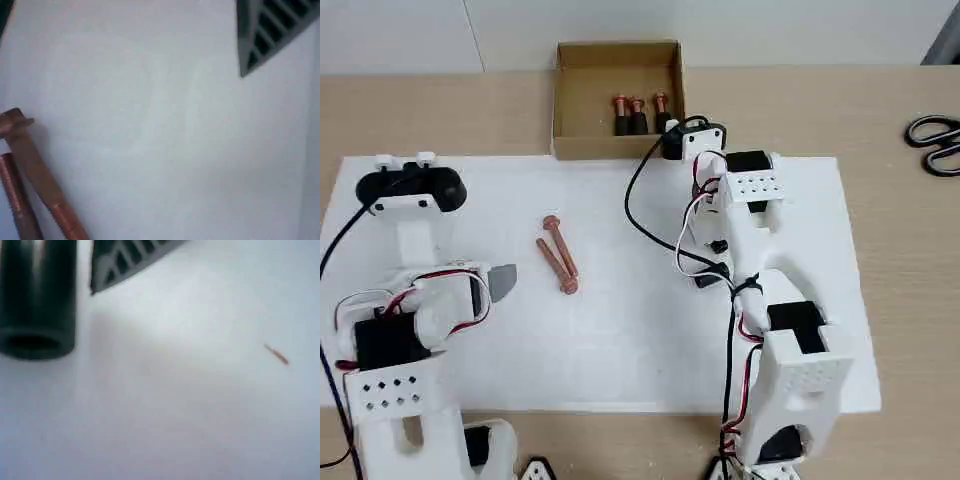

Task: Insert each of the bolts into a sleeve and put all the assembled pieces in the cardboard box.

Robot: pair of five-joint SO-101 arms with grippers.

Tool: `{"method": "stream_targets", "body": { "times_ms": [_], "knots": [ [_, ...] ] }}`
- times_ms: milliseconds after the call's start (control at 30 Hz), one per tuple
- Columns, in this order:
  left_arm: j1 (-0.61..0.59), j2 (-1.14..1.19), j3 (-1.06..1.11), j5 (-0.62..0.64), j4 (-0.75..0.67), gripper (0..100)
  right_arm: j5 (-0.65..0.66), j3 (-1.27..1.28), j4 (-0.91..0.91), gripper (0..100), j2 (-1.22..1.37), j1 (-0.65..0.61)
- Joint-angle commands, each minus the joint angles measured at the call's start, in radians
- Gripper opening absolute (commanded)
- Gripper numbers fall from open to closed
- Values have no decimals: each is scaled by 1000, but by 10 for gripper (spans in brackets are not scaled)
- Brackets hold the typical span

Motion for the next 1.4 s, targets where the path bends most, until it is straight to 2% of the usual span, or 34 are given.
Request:
{"method": "stream_targets", "body": {
  "times_ms": [0,333,700,767,867,933,1367],
  "knots": [
    [-3,-11,-2,2,5,295,-6,-48,-8,172,-8,1],
    [-3,-11,-2,2,5,295,23,-52,-19,172,-1,-19],
    [-3,-11,-2,2,5,295,20,-140,-15,171,170,-16],
    [-3,-11,-2,2,5,295,20,-147,-13,143,177,-16],
    [-3,-11,-2,2,5,295,20,-149,-13,17,174,-13],
    [-2,-11,-2,2,5,295,20,-149,-10,14,174,-12],
    [5,2,-64,6,6,295,18,-299,309,4,-68,8]
  ]
}}
